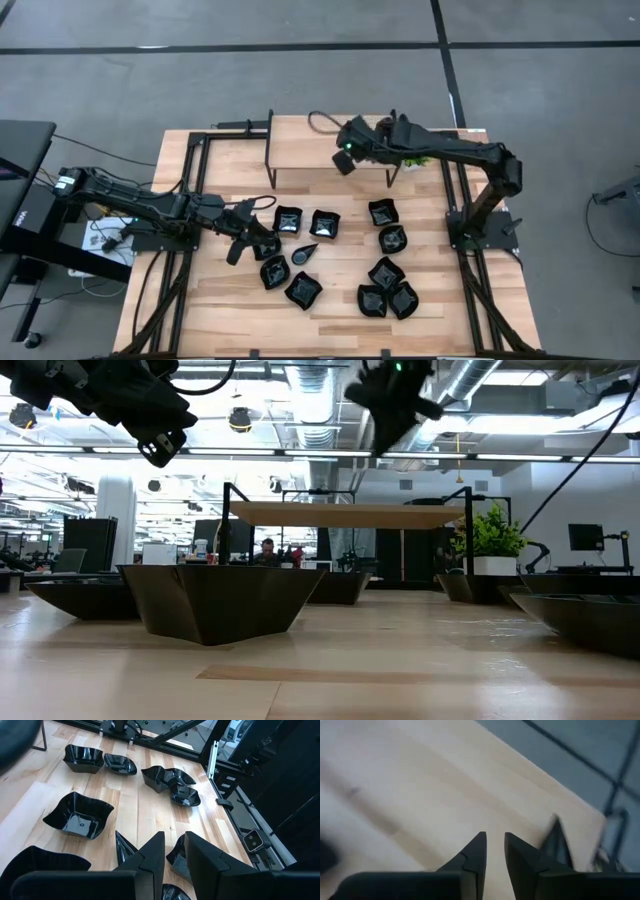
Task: Pick & Place Mini shaped plates
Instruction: Stack the black drop shaped plate on top of the black drop shaped plate on the shelf
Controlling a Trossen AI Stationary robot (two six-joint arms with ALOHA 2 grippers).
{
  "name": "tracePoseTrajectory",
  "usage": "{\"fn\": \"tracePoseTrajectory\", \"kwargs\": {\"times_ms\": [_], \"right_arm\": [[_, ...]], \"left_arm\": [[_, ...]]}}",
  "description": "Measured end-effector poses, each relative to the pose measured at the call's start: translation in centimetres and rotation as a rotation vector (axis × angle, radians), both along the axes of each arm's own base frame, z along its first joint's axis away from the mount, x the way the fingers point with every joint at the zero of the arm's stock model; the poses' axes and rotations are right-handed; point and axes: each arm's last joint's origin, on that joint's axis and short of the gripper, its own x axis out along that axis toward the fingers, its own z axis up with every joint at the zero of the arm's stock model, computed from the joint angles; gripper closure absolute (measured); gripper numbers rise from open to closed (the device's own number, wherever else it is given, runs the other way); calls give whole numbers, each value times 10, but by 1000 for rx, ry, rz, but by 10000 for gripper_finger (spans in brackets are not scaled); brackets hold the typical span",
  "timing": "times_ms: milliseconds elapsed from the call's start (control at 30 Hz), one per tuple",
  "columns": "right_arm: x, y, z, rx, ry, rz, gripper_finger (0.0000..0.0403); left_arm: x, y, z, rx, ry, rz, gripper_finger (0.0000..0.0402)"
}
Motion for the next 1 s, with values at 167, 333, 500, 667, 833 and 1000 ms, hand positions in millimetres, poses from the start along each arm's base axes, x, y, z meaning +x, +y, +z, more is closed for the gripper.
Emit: {"fn": "tracePoseTrajectory", "kwargs": {"times_ms": [167,333,500,667,833,1000], "right_arm": [[14,39,4,-55,70,379,340],[29,87,-3,-79,63,852,340],[35,117,-23,-113,38,1059,340],[35,133,-54,-158,74,1160,340],[37,143,-62,-188,18,1162,340],[41,147,-59,-221,-60,1161,340]], "left_arm": [[0,0,0,0,0,0,325],[0,0,0,0,0,0,325],[0,0,0,1,3,0,325],[0,0,0,1,4,0,325],[0,0,0,1,3,0,325],[0,0,0,1,3,0,325]]}}
